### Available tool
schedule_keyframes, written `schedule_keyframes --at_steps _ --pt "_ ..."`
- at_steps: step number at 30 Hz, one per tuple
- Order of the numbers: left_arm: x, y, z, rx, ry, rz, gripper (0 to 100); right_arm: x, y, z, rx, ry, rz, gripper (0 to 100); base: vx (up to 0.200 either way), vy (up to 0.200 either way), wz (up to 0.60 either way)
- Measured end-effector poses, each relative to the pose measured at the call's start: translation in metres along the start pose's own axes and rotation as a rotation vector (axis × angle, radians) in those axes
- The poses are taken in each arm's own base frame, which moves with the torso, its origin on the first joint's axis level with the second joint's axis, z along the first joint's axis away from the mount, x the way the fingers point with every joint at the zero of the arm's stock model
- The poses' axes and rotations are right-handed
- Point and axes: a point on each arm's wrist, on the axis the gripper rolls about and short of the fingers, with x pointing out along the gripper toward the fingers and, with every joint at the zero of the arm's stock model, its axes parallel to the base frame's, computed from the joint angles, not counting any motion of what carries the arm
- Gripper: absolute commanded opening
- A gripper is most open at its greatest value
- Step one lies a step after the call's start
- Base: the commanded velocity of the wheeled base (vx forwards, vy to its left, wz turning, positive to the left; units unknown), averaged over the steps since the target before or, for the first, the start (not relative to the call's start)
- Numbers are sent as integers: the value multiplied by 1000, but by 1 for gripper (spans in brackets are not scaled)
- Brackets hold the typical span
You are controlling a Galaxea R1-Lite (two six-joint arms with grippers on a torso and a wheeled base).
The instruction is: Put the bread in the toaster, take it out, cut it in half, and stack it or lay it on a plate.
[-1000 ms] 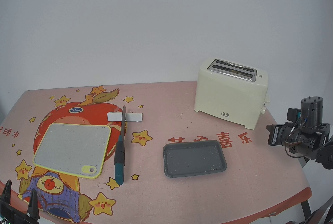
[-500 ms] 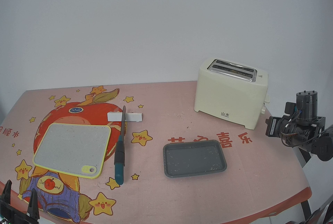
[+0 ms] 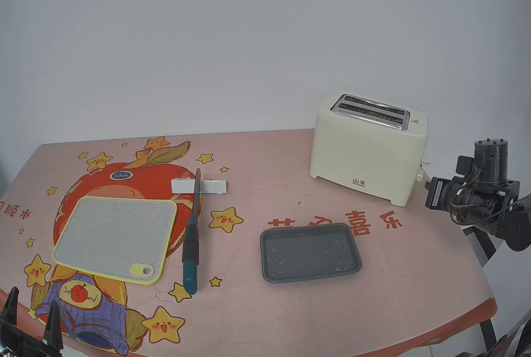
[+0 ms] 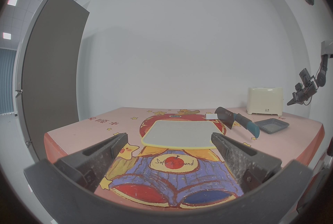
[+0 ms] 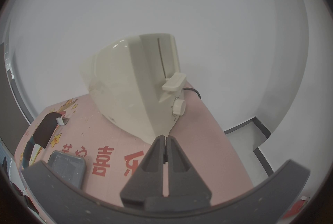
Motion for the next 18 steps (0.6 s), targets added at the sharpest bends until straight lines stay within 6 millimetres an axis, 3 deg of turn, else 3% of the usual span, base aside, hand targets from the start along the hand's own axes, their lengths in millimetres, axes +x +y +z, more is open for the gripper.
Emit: schedule_keyframes --at_steps 18 --pt "0 0 0 0 0 0 100 25 -5 -1 62 -52 -12 0 0 0 0"
